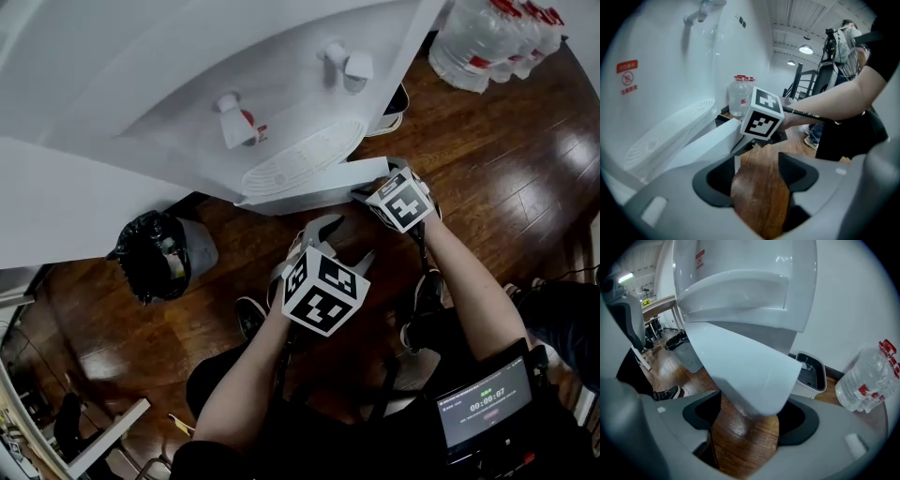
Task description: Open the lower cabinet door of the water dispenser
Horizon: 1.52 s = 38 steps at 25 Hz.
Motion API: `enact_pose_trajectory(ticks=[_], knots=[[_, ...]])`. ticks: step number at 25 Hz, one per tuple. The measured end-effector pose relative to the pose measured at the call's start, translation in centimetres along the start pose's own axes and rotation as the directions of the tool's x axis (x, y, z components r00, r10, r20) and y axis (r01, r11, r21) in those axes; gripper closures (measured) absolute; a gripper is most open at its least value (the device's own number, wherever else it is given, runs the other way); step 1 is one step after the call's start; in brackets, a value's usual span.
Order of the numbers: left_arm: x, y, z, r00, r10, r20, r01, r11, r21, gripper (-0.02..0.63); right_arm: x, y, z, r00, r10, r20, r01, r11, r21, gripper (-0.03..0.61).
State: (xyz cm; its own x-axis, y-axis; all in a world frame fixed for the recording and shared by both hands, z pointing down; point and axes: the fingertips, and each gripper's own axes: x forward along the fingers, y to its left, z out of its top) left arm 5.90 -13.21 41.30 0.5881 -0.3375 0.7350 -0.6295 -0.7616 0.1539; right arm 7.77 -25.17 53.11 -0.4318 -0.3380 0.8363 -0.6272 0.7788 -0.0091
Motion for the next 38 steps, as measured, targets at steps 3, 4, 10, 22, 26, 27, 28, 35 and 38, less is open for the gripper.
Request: enact_pose_trajectory(ticks=[3,4,10,22,26,27,28,35,38], knots=[[-0.9,-0.1,-0.4,1.000,0.025,0.008,-0.025,1.000,-0.003,0.304,-1.6,1.1,-0.8,0.999,-0.008,-0.032,0.008,1.000,-0.011,0.246],[-1.2,-0.2,-0.5,0.999,0.034,0.012,-0.034,0.999,-0.006,0.304,-2.0,1.5,-1.1,0.999,-0.004,-0.034,0.003,1.000,-0.020,0.256],[-2.8,-2.2,-2.2,0.998,0.059,0.020,-0.059,0.998,-0.018,0.304,-3.5,3.5,-3.8,0.999,-0.020,-0.040,0.019,1.000,-0.019,0.297],[-6.9,-7.0,-7.7,0.994,0.110,-0.001,-0.110,0.994,-0.001,0.305,-6.3,10.9,-6.5,0.999,-0.028,-0.029,0.026,0.997,-0.070,0.377],[-8.2,-7.9,-9.9,0.993,0.122,-0.002,-0.122,0.992,-0.026,0.305,-6.7,13.6,-6.7,0.999,-0.024,-0.023,0.022,0.996,-0.088,0.383],[-8.6,-8.2,-10.4,0.992,0.122,0.003,-0.122,0.992,-0.034,0.305,-6.7,14.3,-6.7,1.000,-0.022,-0.021,0.020,0.996,-0.092,0.384],[-9.1,-8.4,-10.8,0.992,0.124,0.007,-0.124,0.991,-0.042,0.305,-6.8,15.0,-6.8,1.000,-0.019,-0.018,0.017,0.995,-0.093,0.385],[-12.9,-6.2,-13.5,0.977,0.210,0.036,-0.205,0.973,-0.103,0.313,-6.6,21.3,-6.9,0.999,0.044,-0.003,-0.044,0.988,-0.147,0.383],[-14.2,-5.2,-14.3,0.972,0.230,0.039,-0.223,0.966,-0.128,0.314,-6.2,23.8,-6.4,0.997,0.080,0.006,-0.078,0.982,-0.172,0.379]])
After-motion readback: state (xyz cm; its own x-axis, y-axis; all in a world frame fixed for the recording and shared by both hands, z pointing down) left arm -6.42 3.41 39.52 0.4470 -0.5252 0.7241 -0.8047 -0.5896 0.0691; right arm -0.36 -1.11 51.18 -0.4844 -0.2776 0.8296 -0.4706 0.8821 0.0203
